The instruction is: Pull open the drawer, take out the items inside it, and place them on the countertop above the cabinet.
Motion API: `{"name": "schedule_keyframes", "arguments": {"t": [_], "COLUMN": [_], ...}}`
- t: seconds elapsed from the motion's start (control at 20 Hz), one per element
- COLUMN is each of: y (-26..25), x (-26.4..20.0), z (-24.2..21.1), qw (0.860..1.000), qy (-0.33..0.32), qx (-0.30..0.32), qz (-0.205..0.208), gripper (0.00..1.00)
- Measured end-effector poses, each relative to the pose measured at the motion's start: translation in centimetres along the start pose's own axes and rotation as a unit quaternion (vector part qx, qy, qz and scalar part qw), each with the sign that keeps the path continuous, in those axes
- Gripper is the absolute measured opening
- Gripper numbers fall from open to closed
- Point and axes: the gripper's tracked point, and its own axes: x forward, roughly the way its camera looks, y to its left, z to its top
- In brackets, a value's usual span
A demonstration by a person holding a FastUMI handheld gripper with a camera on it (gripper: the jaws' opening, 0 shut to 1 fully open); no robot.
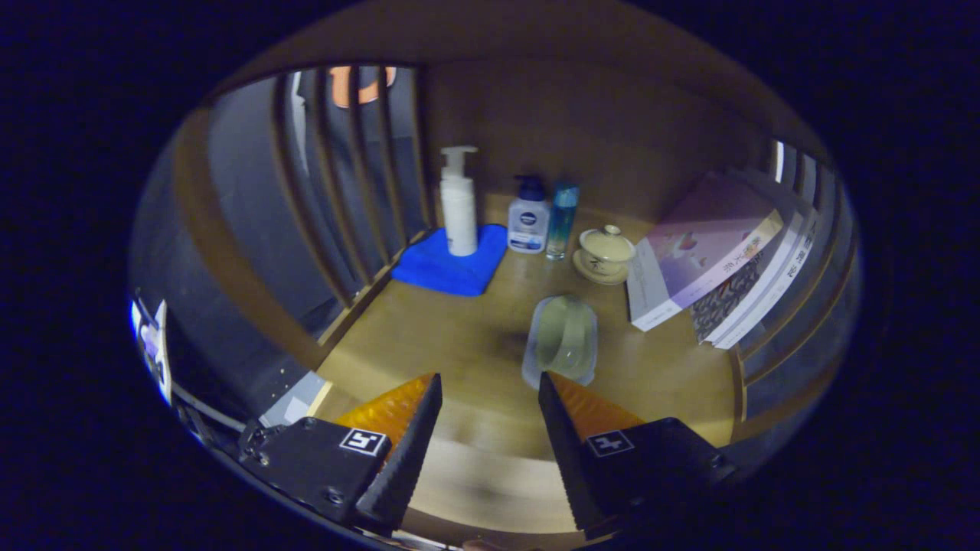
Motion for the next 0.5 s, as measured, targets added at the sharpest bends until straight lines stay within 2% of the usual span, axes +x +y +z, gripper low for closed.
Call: {"name": "schedule_keyframes", "arguments": {"t": [0.1, 0.4, 0.5], "y": [1.0, 1.4, 1.5], "x": [-1.7, -7.4, -8.9], "z": [-1.5, -6.2, -8.1], "qw": [1.0, 0.998, 0.996], "qy": [-0.013, -0.059, -0.081], "qx": [0.01, 0.017, 0.025], "qz": [0.016, 0.01, 0.007], "gripper": [0.81, 0.81, 0.85]}}
